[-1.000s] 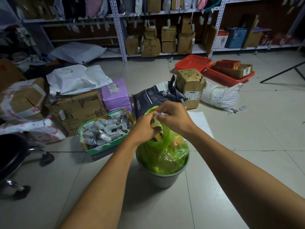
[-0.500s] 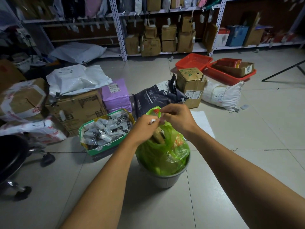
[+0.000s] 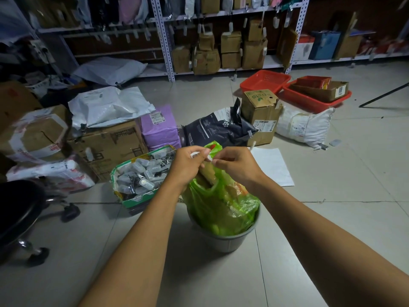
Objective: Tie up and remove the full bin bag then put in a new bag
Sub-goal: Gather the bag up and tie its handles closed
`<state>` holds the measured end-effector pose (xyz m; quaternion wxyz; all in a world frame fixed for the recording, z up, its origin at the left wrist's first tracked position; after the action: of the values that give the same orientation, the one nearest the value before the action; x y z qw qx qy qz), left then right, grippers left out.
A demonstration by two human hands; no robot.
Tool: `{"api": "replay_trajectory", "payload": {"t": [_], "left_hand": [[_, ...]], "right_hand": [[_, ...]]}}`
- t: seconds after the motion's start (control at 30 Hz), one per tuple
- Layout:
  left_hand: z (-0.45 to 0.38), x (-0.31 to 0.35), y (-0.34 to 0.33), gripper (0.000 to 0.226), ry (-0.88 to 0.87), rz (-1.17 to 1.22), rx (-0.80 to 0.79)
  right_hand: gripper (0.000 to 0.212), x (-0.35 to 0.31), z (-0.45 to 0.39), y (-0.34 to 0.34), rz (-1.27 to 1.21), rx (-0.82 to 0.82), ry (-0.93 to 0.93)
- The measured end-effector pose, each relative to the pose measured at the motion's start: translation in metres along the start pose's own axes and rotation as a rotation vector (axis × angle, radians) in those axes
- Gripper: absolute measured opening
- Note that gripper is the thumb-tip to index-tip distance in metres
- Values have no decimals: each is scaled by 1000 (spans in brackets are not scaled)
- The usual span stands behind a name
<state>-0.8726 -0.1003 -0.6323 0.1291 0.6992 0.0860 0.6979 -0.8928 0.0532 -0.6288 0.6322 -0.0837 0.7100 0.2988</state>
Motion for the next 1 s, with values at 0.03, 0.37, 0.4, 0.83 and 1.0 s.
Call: {"api": "replay_trajectory", "payload": {"t": [0.03, 0.37, 0.4, 0.83, 1.0], "left_hand": [[0, 0, 0, 10, -2, -1, -10], [5, 7, 1, 23, 28, -93, -150], [5, 7, 3, 24, 41, -105, -144], [4, 12, 22, 21, -28, -347, 54], [3, 13, 20, 27, -69, -226, 78]], "right_hand": [[2, -1, 0, -4, -6, -31, 8], [18, 2, -12, -8, 85, -36, -16], [25, 3, -14, -13, 61, -76, -17], [21, 13, -21, -15, 114, -95, -93], [30, 4, -25, -15, 176, -74, -81]]}}
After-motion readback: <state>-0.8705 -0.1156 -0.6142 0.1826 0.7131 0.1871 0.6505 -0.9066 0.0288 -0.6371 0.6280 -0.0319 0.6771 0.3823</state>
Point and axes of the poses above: each hand's wrist, its own z-axis away from the middle knuckle, its own y-axis out of the back of the hand, x = y × z, the point moved 9 cm from there along -z, towards the middle knuckle, and after that the axes turned 15 degrees about -x, right-handed, at the moved point
